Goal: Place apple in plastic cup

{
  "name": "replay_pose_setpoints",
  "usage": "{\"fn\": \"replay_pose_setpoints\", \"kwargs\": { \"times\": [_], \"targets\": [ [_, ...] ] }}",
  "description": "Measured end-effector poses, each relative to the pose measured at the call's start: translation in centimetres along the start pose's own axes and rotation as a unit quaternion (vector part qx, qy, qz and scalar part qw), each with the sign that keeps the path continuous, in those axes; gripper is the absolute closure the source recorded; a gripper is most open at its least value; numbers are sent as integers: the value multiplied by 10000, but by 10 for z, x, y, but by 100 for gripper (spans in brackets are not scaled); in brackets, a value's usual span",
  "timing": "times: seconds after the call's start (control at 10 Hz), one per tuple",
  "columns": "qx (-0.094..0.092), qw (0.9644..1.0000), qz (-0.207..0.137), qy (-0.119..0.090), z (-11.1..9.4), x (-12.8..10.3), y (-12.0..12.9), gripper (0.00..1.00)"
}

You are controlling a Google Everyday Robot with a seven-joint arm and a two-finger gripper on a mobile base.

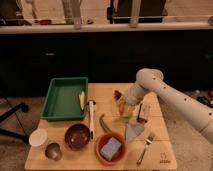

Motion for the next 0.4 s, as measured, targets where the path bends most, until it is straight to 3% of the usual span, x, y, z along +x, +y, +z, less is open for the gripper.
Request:
{"fn": "replay_pose_setpoints", "kwargs": {
  "times": [0.4],
  "targets": [
    [82,9998,181,-2,-3,10,3,36]
  ]
}}
